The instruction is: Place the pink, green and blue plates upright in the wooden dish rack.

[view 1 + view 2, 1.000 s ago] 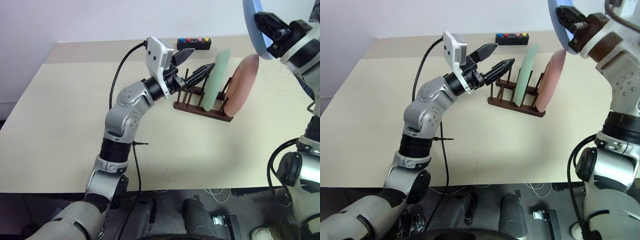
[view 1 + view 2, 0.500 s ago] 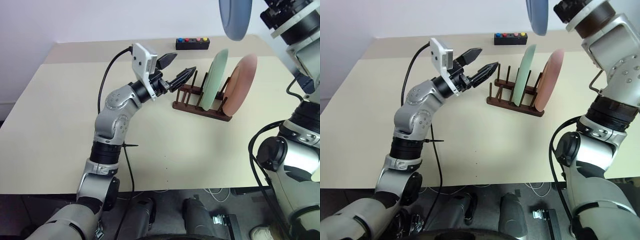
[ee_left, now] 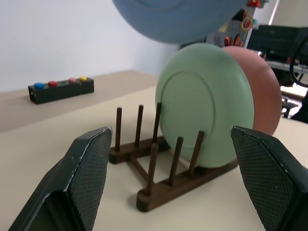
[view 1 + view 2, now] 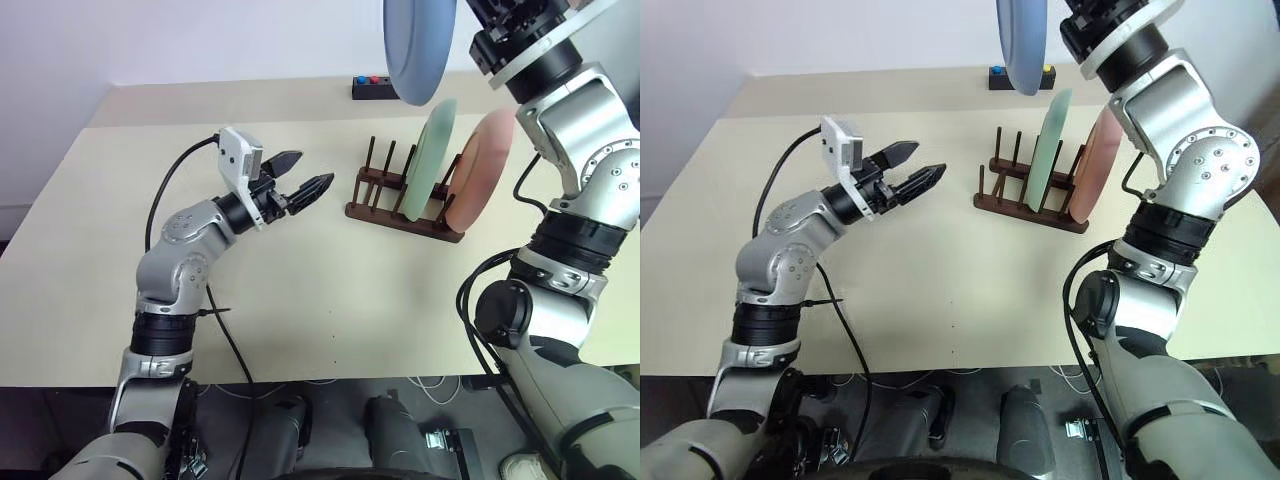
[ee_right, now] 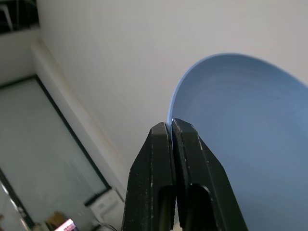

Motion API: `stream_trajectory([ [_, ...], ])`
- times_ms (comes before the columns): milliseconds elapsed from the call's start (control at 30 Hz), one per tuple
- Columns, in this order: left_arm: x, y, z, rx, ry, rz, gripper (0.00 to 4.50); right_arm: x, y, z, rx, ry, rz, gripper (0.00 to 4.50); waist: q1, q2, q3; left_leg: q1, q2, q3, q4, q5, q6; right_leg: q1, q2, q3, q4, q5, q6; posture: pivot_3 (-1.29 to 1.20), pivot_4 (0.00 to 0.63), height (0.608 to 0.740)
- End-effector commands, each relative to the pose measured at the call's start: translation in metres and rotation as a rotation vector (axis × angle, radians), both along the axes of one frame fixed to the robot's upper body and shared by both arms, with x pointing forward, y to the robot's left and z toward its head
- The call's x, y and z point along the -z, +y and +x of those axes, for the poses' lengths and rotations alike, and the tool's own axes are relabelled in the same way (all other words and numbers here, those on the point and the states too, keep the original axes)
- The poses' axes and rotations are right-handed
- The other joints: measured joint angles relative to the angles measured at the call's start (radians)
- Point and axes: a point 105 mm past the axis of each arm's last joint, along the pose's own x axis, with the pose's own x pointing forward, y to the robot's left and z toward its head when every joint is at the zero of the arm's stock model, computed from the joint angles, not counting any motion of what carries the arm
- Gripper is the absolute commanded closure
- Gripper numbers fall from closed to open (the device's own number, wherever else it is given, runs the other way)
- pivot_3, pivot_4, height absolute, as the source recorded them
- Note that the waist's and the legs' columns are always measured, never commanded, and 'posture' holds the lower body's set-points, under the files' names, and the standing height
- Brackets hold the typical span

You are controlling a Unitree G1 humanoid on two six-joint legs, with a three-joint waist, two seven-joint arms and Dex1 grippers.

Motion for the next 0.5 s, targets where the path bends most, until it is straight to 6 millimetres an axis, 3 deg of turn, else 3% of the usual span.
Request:
stream_trajectory([
  [33,-0.014,0.002,-0.006,0.011,-0.051,-0.013,0.46,-0.011,-0.001,-0.012,-0.004,-0.051,0.041,4.45,0.000,0.000,0.000,0.000,0.000,0.000,0.000,0.000,0.000,0.000,0.000,0.000,0.000,0.000,0.000,0.00,0.150,0.740],
  [267,-0.014,0.004,-0.004,0.004,-0.055,-0.007,0.46,0.013,0.001,-0.005,0.020,0.066,0.158,4.45,-0.004,0.000,0.000,0.000,0.000,0.000,-0.001,0.000,0.000,-0.001,0.000,0.001,0.000,0.000,0.000,0.00,0.150,0.740],
  [500,-0.014,0.001,-0.003,0.013,-0.052,-0.015,0.46,0.023,0.008,-0.004,0.014,0.116,0.210,4.45,-0.005,0.000,0.000,0.000,0.000,0.000,-0.001,0.000,0.000,-0.002,0.001,0.001,0.002,0.000,0.000,0.00,0.150,0.740],
])
